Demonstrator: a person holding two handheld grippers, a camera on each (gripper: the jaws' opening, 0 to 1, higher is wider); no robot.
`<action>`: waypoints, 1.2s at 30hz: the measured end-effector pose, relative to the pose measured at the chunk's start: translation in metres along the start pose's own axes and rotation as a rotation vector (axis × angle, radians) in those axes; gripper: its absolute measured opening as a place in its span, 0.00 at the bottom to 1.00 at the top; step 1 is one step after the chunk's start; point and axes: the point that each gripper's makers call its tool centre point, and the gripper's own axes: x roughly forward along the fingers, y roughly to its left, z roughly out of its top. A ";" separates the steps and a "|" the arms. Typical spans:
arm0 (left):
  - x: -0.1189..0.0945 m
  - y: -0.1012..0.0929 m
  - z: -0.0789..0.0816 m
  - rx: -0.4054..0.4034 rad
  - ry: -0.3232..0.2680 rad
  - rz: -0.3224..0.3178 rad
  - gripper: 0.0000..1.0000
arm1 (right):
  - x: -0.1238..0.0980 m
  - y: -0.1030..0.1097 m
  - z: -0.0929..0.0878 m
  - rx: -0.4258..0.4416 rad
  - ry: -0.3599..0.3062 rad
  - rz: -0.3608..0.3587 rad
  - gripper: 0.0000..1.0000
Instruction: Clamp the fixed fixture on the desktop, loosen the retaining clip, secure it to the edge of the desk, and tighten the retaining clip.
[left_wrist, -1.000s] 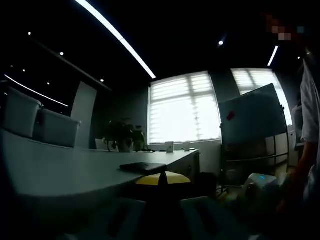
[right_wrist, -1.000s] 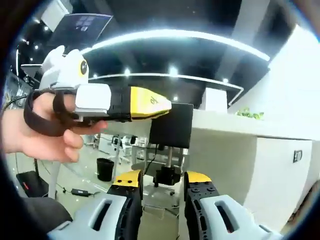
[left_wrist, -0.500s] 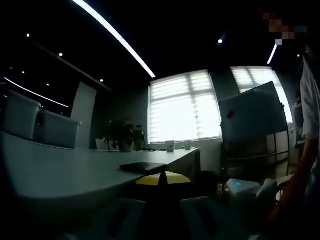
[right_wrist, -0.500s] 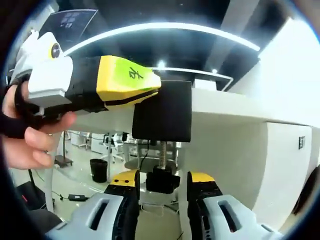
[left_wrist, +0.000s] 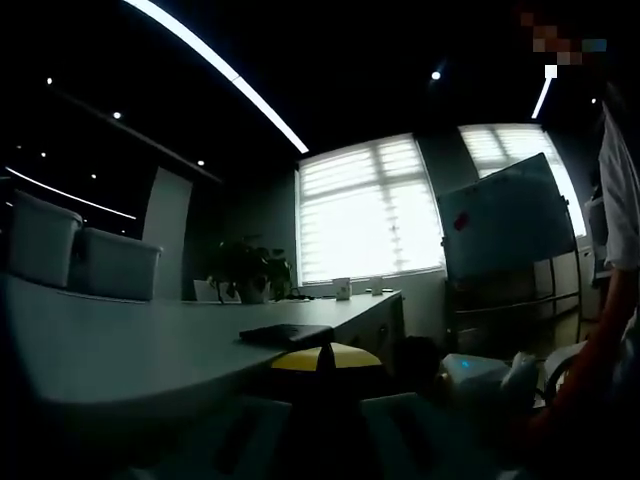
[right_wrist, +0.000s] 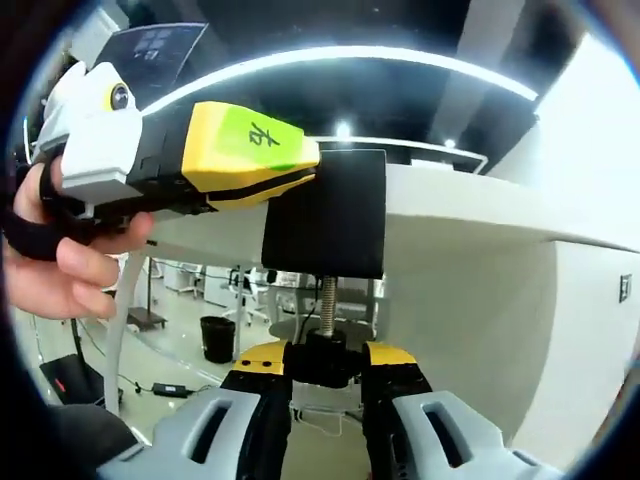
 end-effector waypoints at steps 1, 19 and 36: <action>0.000 0.000 0.000 0.001 0.001 -0.001 0.01 | 0.001 0.002 0.000 0.001 -0.003 0.026 0.25; 0.000 0.000 0.000 0.009 0.002 -0.006 0.01 | 0.007 0.013 -0.005 -0.004 0.001 0.404 0.26; -0.001 0.001 0.001 -0.019 -0.009 -0.011 0.01 | -0.029 0.007 -0.004 0.098 0.035 -0.126 0.40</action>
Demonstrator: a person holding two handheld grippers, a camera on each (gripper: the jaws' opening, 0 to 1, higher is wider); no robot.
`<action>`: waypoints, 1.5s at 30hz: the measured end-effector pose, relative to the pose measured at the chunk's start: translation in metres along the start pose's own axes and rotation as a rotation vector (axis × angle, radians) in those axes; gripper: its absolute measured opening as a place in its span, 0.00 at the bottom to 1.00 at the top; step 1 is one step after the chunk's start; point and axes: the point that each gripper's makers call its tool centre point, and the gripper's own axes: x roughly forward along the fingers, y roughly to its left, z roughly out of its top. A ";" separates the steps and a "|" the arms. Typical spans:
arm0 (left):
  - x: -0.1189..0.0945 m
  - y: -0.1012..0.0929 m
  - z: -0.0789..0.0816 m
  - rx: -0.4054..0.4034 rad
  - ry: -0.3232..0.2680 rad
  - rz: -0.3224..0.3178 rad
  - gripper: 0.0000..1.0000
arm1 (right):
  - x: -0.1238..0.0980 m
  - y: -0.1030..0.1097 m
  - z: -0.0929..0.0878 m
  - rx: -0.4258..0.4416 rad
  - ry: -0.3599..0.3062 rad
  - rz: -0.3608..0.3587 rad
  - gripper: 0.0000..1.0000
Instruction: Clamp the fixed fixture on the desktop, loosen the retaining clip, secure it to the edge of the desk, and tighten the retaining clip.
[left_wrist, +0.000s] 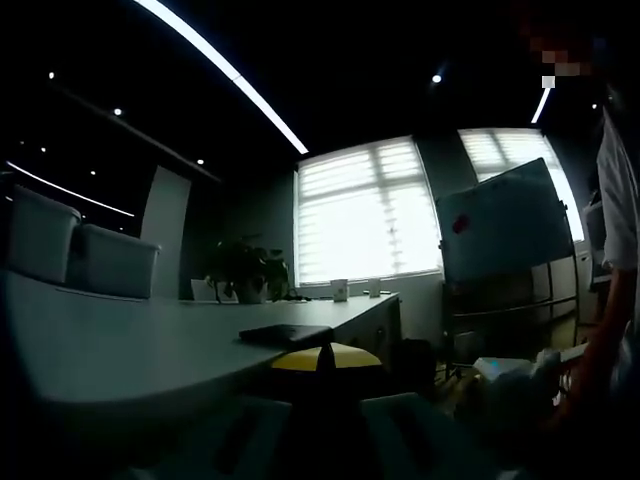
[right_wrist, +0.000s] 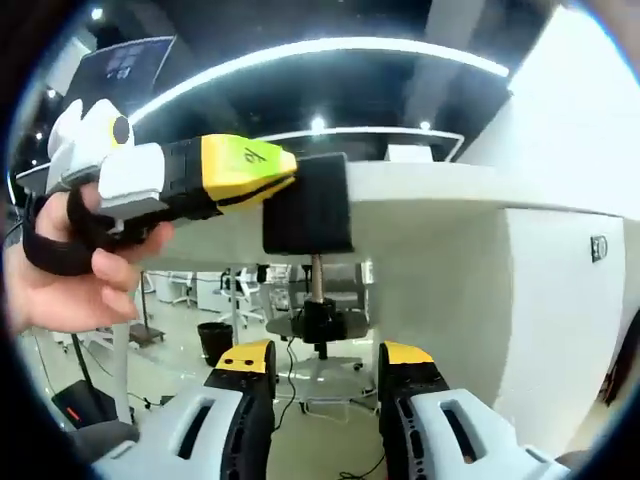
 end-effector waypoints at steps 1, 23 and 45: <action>0.000 0.000 0.000 -0.001 -0.001 0.000 0.01 | 0.003 -0.001 -0.001 -0.011 0.007 -0.015 0.41; -0.001 0.000 -0.001 -0.003 -0.008 -0.002 0.01 | 0.023 -0.007 0.004 -0.089 -0.007 -0.062 0.26; -0.001 0.001 0.000 0.001 -0.015 -0.001 0.01 | 0.028 0.008 0.002 -0.080 0.000 0.473 0.25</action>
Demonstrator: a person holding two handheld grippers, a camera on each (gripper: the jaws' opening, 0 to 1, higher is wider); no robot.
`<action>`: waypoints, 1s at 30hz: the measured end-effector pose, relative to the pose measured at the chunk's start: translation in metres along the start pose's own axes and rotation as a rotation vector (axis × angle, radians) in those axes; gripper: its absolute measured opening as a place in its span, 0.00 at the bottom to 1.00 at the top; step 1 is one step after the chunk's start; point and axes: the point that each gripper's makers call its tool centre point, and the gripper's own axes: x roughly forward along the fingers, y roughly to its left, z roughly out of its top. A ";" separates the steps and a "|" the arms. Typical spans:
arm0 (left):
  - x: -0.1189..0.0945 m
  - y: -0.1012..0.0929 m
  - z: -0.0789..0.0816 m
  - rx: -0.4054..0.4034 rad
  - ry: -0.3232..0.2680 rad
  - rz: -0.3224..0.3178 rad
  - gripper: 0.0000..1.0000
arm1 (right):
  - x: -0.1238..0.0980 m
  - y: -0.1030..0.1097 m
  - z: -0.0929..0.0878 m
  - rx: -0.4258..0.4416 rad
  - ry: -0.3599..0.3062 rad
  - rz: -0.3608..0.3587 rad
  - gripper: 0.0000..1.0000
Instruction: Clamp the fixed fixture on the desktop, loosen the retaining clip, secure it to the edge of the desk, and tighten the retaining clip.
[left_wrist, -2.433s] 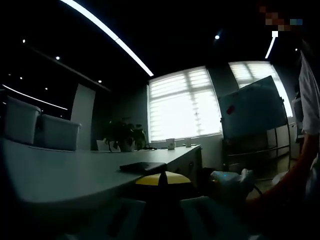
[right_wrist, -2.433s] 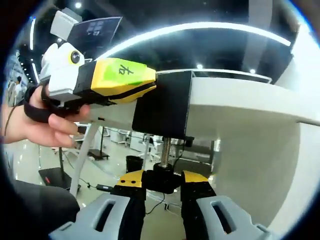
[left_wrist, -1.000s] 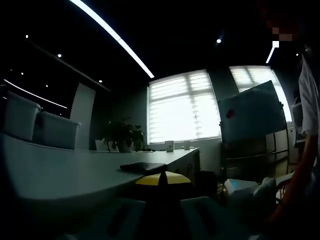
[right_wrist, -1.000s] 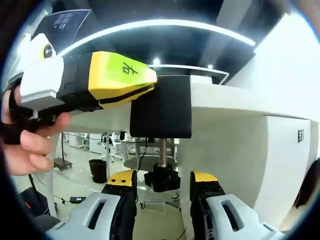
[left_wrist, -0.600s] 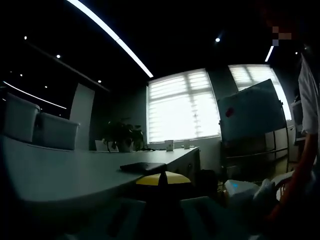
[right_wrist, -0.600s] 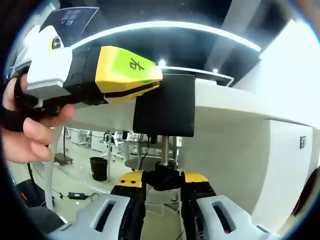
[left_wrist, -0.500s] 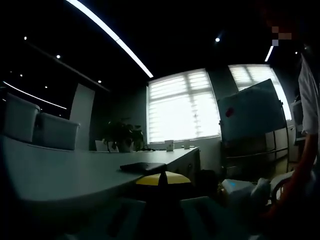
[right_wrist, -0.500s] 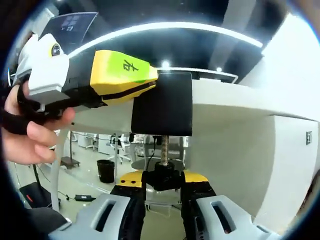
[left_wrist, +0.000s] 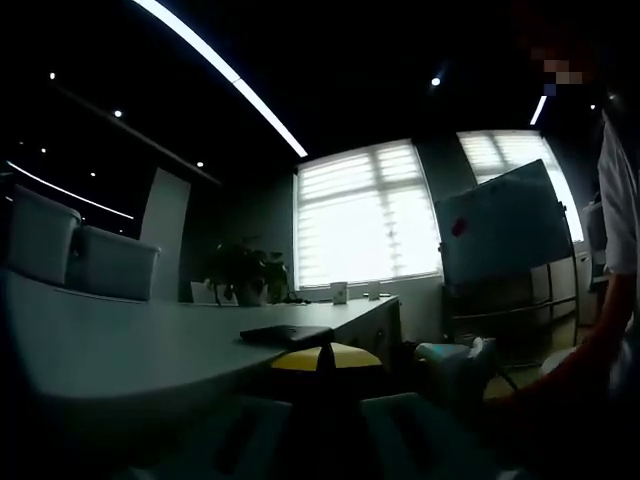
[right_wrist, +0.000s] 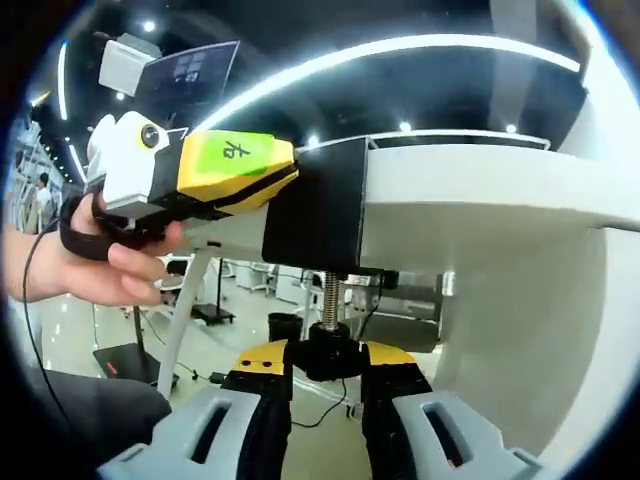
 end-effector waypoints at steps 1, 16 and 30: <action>0.000 0.000 0.000 -0.001 -0.001 -0.001 0.01 | 0.001 -0.001 -0.001 -0.002 0.002 0.012 0.25; 0.000 0.001 0.001 -0.011 -0.012 -0.010 0.01 | -0.024 -0.005 0.005 0.103 0.017 -0.258 0.35; 0.000 0.000 0.001 -0.009 -0.017 -0.007 0.01 | -0.018 -0.002 0.001 0.085 0.052 -0.466 0.37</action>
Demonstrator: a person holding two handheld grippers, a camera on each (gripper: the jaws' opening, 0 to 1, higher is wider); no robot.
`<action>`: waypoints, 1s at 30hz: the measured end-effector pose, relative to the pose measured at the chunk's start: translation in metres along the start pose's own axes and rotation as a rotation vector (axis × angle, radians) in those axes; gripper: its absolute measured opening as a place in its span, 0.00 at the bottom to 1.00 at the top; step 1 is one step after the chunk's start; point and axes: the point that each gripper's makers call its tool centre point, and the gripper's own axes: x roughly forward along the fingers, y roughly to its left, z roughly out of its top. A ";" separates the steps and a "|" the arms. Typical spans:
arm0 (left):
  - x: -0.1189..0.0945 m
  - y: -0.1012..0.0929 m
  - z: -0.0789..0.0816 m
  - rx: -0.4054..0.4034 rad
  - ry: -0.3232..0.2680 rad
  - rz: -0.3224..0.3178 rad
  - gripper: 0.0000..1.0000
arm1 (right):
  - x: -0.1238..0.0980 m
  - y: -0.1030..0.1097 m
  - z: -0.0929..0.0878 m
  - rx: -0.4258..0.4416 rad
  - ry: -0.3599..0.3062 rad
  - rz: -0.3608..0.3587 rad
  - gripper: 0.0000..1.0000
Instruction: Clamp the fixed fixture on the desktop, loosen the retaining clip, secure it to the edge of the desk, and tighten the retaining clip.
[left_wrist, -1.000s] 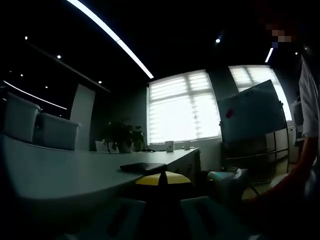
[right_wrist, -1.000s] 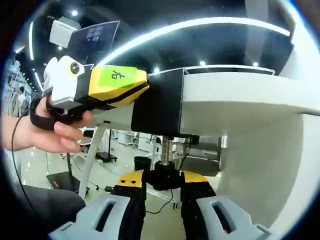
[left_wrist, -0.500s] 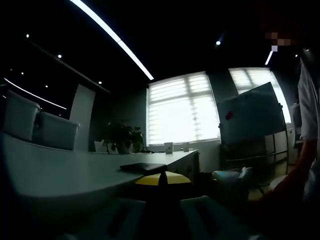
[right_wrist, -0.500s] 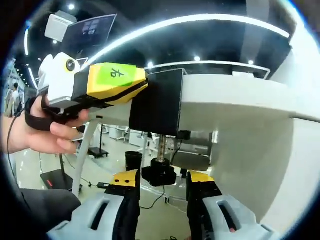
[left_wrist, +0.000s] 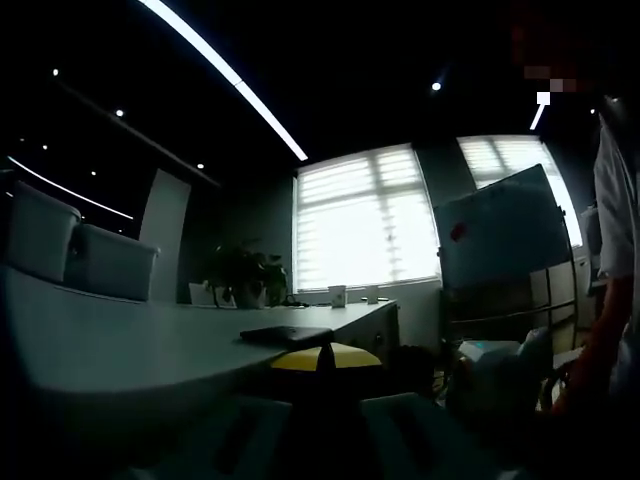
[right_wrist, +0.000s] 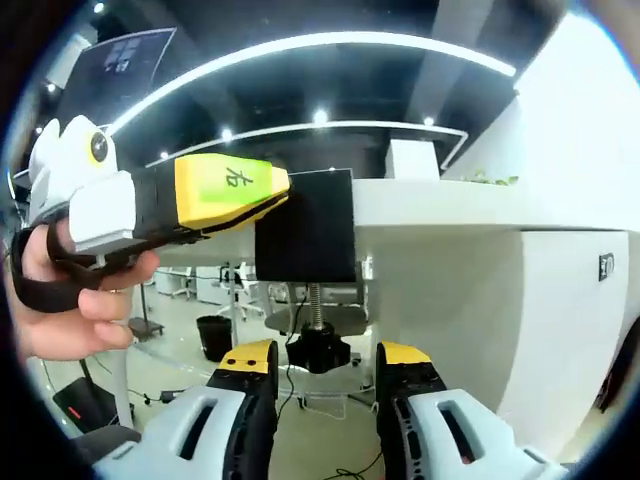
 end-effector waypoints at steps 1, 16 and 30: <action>0.000 0.000 0.000 0.001 0.000 0.000 0.01 | 0.001 0.002 0.000 -0.005 -0.001 0.000 0.37; 0.000 -0.001 0.001 0.009 0.003 -0.006 0.01 | 0.018 -0.003 0.000 -0.038 -0.024 -0.042 0.28; 0.000 0.001 0.001 -0.010 0.001 -0.004 0.01 | 0.019 0.010 0.002 -0.051 -0.064 0.320 0.27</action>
